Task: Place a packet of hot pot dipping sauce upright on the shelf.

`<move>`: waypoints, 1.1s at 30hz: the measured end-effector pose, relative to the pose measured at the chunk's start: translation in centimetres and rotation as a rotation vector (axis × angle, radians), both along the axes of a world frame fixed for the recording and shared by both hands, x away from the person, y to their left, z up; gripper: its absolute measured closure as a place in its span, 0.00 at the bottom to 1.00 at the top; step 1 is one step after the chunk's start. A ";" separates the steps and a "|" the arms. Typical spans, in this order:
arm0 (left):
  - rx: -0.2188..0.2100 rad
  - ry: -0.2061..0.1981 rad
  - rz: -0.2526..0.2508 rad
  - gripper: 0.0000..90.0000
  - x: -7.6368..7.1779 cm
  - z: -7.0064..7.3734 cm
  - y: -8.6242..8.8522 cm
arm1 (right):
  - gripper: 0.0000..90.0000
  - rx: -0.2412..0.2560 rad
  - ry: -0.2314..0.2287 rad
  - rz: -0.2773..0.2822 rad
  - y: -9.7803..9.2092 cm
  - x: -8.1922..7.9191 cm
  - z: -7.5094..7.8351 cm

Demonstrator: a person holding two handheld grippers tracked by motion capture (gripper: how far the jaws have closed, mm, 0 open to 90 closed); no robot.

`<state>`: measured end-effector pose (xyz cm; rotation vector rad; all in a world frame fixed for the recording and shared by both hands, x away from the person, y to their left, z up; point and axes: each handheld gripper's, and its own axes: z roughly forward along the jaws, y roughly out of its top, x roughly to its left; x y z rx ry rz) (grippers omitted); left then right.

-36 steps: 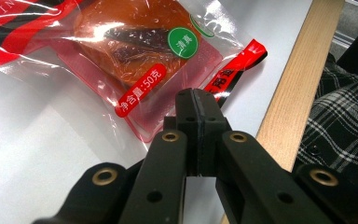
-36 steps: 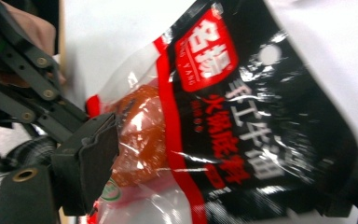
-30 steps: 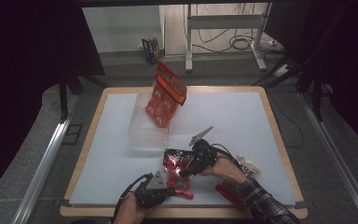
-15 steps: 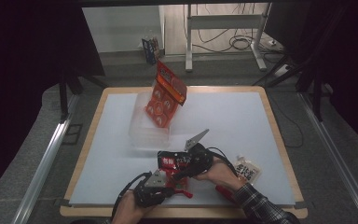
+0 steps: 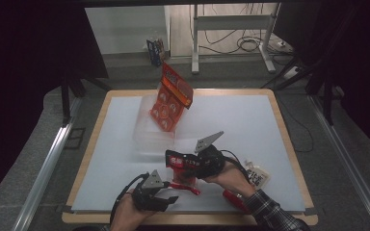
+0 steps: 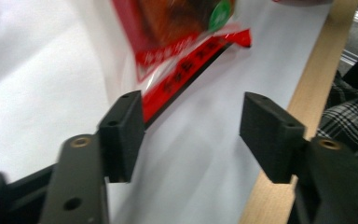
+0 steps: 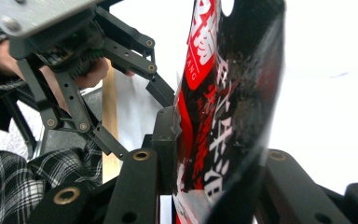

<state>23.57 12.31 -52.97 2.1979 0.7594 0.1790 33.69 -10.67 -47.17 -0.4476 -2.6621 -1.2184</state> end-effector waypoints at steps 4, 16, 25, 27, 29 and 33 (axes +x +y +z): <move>-0.011 -0.004 0.033 0.27 0.1 0.1 0.3 | 0.77 0.005 -0.030 -0.030 -0.6 0.2 1.1; 0.023 -0.013 0.079 0.07 -0.2 0.3 1.2 | 0.77 0.006 -0.079 -0.102 -2.1 1.0 2.7; 0.032 -0.020 0.116 0.05 -0.9 0.2 2.4 | 0.77 0.018 -0.119 -0.153 -3.2 1.7 3.7; 0.039 -0.025 0.117 0.04 -0.9 0.2 2.4 | 0.77 0.019 -0.124 -0.157 -3.3 1.9 3.9; 0.058 -0.035 0.122 0.04 -1.1 0.0 2.5 | 0.77 0.029 -0.134 -0.170 -3.5 2.3 4.4; 0.068 -0.039 0.124 0.03 -1.2 -0.1 2.6 | 0.77 0.040 -0.149 -0.186 -3.7 2.8 5.2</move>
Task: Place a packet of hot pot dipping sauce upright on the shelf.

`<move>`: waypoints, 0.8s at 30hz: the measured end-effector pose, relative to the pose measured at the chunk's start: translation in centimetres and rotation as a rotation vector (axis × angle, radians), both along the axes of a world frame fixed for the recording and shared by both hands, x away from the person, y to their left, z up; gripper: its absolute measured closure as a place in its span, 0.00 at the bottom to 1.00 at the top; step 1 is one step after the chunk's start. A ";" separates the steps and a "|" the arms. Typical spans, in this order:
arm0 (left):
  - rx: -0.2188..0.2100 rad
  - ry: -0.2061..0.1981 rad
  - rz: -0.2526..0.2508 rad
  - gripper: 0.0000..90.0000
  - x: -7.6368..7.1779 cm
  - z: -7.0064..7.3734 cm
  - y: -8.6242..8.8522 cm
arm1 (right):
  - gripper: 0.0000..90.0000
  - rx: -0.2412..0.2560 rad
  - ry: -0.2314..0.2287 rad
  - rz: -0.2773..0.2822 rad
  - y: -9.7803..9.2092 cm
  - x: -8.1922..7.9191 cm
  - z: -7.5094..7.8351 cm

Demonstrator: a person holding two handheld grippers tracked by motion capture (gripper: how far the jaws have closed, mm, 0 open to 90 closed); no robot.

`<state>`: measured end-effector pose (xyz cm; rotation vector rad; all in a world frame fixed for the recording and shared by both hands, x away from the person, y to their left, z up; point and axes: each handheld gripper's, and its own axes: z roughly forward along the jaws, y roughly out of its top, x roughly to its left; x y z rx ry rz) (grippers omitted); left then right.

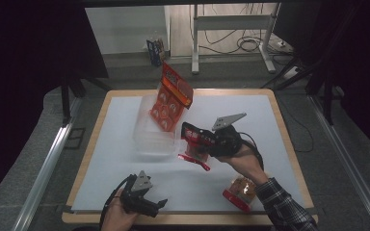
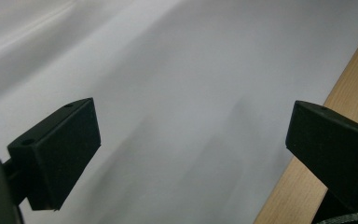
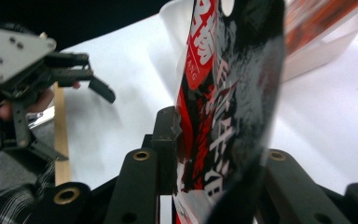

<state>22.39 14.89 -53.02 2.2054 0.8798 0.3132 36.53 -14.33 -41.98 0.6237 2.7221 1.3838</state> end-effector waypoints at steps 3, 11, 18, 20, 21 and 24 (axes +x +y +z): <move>0.006 0.005 -0.004 0.03 -0.1 -0.2 0.1 | 0.77 0.011 -0.018 -0.016 -0.1 0.8 0.8; 0.004 -0.001 0.015 0.01 -0.1 -0.2 0.5 | 0.77 0.012 -0.044 -0.041 0.6 2.4 1.5; 0.004 -0.007 0.026 0.00 -0.1 -0.2 0.6 | 0.77 -0.005 -0.057 -0.049 1.4 3.6 1.4; 0.004 -0.010 0.028 0.00 -0.1 -0.2 0.6 | 0.77 -0.010 -0.057 -0.052 1.7 3.9 1.3; 0.003 -0.012 0.029 0.00 -0.1 -0.2 0.7 | 0.77 -0.013 -0.057 -0.050 2.0 4.2 1.2; 0.002 -0.013 0.031 0.00 -0.1 -0.2 0.7 | 0.77 -0.021 -0.063 -0.050 2.3 4.5 1.1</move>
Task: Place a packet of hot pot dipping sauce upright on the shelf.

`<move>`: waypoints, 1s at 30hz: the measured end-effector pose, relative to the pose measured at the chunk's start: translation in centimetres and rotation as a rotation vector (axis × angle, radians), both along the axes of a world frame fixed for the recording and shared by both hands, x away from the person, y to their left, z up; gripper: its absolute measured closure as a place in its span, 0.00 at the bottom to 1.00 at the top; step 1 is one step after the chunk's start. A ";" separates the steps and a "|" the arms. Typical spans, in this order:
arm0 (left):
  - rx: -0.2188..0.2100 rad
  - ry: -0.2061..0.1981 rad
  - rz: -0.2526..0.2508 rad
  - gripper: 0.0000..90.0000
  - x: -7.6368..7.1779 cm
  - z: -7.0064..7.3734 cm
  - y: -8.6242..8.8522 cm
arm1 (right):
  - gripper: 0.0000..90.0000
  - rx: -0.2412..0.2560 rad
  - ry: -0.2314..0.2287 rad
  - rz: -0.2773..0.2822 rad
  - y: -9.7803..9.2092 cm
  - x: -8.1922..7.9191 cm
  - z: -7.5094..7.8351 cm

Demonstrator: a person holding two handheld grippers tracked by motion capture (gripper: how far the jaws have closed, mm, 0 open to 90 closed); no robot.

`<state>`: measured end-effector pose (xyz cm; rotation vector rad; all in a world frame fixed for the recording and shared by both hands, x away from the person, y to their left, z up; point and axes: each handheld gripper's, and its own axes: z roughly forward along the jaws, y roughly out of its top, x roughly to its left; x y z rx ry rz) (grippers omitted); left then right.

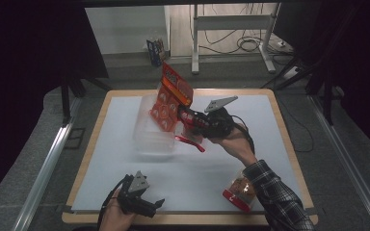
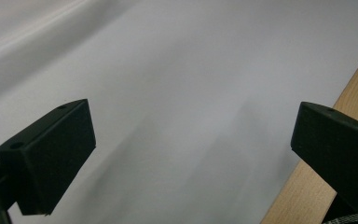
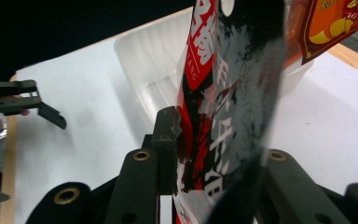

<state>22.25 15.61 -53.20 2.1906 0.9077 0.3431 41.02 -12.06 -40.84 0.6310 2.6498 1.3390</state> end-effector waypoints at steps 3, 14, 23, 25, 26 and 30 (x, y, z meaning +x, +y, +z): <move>-0.005 0.001 0.004 0.00 -0.1 0.0 0.1 | 0.77 -0.011 -0.001 0.001 0.4 0.4 -0.2; -0.019 0.001 0.019 0.00 -0.5 0.0 0.5 | 0.77 -0.019 0.014 0.032 1.9 0.7 -0.8; -0.015 0.005 0.014 0.00 -0.5 0.0 0.5 | 0.77 -0.032 0.015 0.092 4.2 0.6 -0.7; -0.013 0.004 0.013 0.00 -0.5 0.0 0.5 | 0.77 -0.038 0.018 0.101 4.8 0.6 -0.9; -0.012 0.005 0.013 0.00 -0.5 0.0 0.5 | 0.77 -0.040 0.020 0.104 5.0 0.6 -0.9; -0.012 0.005 0.013 0.00 -0.5 0.0 0.5 | 0.77 -0.043 0.020 0.117 5.9 0.9 -1.3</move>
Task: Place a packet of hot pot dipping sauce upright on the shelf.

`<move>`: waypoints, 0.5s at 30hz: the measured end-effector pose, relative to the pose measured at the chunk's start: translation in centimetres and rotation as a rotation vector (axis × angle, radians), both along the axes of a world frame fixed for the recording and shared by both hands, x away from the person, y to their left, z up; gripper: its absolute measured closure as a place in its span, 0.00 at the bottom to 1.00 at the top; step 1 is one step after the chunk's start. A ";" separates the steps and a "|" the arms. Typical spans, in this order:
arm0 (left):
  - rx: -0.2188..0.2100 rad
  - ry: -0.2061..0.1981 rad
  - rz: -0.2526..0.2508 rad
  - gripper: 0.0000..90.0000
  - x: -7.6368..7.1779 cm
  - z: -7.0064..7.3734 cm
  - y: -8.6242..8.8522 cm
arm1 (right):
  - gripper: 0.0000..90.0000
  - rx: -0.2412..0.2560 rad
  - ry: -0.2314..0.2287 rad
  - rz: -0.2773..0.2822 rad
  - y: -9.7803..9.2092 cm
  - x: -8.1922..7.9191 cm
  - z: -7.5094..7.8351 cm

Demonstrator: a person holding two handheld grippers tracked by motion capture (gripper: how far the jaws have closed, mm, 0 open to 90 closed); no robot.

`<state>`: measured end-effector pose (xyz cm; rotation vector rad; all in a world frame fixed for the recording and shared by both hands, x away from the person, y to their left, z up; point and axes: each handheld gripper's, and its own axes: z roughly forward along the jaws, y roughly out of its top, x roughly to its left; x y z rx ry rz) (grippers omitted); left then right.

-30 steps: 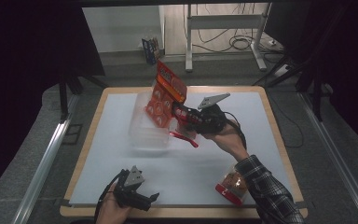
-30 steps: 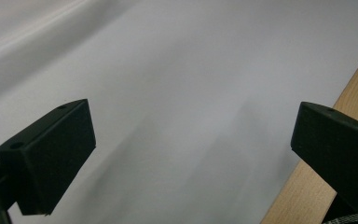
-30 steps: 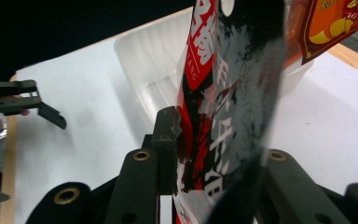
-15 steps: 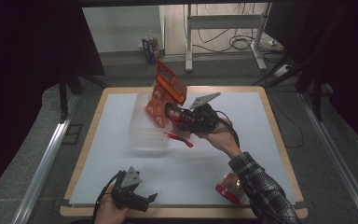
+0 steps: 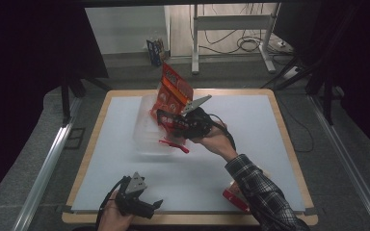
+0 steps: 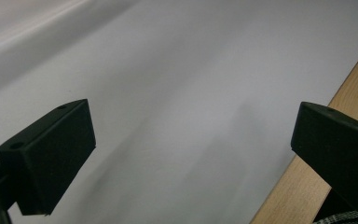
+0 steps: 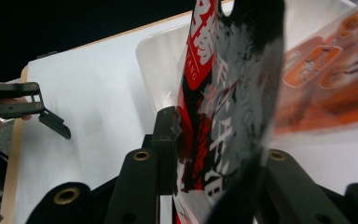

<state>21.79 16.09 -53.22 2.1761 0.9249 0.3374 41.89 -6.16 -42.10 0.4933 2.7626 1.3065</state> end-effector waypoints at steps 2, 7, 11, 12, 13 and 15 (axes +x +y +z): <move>0.001 0.000 0.000 0.00 0.0 0.0 0.0 | 0.77 -0.002 -0.001 0.005 0.5 0.1 -0.2; 0.002 0.002 -0.004 0.00 0.0 0.0 0.0 | 0.77 -0.004 -0.006 0.014 2.0 0.5 -0.6; 0.004 0.004 -0.008 0.00 0.0 -0.1 -0.1 | 0.77 -0.004 -0.014 0.017 2.9 0.6 -0.8; 0.004 0.004 -0.008 0.00 0.0 -0.1 -0.1 | 0.77 -0.004 -0.014 0.017 2.9 0.6 -0.8; 0.003 0.005 -0.008 0.00 0.0 0.0 -0.1 | 0.77 -0.005 -0.020 0.018 3.4 0.7 -0.9; 0.001 0.005 -0.009 0.00 0.0 0.0 -0.1 | 0.77 -0.006 -0.023 0.020 3.9 0.8 -0.9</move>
